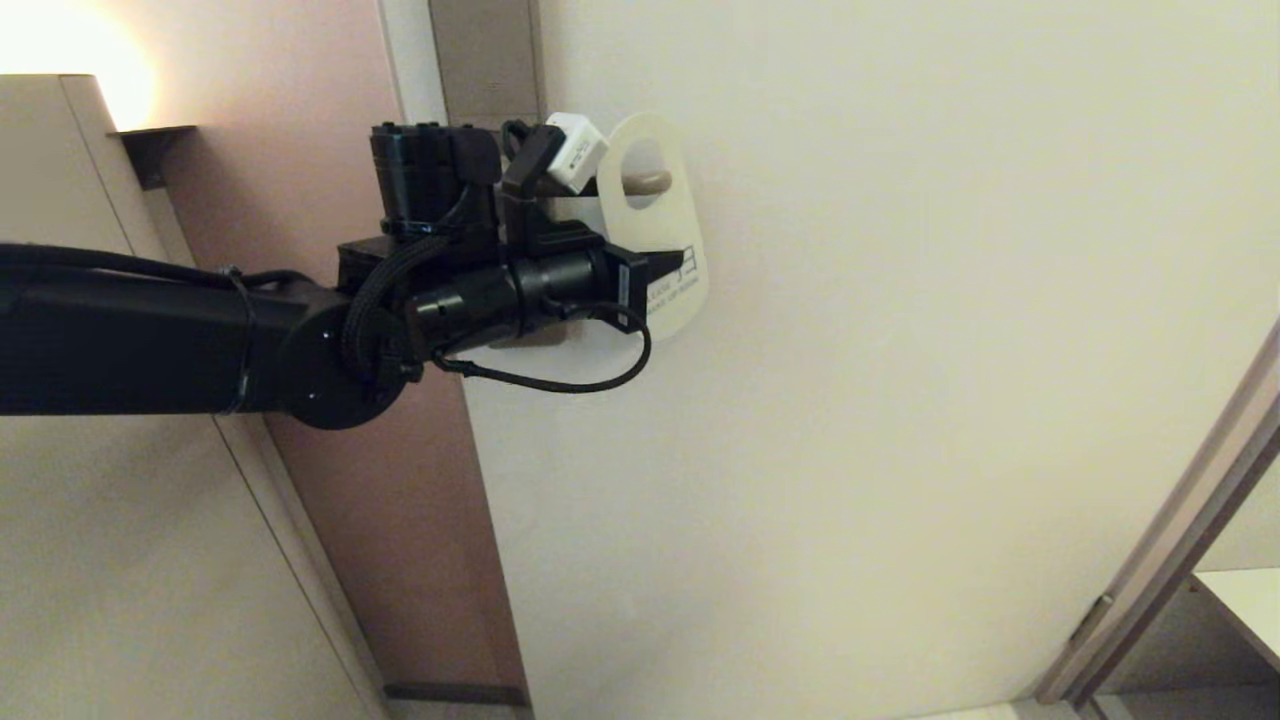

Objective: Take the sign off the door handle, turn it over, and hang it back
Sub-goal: Take down the sign

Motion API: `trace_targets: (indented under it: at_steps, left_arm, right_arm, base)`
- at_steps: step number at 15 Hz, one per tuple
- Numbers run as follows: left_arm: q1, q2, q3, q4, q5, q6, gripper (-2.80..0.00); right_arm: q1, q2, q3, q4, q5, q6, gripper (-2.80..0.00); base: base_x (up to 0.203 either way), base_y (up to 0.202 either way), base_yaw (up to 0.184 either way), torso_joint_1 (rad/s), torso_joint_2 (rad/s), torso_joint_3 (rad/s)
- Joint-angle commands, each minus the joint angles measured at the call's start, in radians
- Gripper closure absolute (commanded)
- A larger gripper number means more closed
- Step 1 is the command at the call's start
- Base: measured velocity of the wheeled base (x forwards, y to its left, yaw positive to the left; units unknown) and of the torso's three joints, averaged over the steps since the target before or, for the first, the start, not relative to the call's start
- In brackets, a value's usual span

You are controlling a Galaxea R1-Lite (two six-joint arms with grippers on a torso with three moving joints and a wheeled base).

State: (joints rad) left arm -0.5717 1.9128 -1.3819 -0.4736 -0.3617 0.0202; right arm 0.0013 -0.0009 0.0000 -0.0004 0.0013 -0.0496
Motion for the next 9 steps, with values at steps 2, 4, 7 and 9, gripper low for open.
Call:
trace_targets:
  at_steps: [2, 4, 7, 9]
  left_arm:
    - [-0.006, 0.006, -0.006, -0.005, -0.002, 0.0, 0.0]
    - [-0.013, 0.006, -0.008, -0.005, -0.002, 0.0, 0.0]
    - [-0.02, 0.003, -0.006, -0.005, -0.002, 0.0, 0.0]
    - [-0.026, -0.006, -0.003, -0.005, -0.001, 0.0, 0.0]
  right_arm:
    - [0.0, 0.001, 0.0, -0.001, 0.0, -0.001, 0.0]
    - [0.0, 0.001, 0.0, -0.001, 0.0, -0.001, 0.0]
    - [0.0, 0.001, 0.0, 0.0, 0.0, -0.001, 0.0]
    - [0.0, 0.001, 0.0, -0.001, 0.0, -0.001, 0.0]
  base:
    - [0.0, 0.0, 0.0, 0.0, 0.0, 0.0]
    - [0.0, 0.0, 0.0, 0.0, 0.0, 0.0]
    - [0.0, 0.0, 0.0, 0.0, 0.0, 0.0]
    - [0.0, 0.0, 0.0, 0.0, 0.0, 0.0]
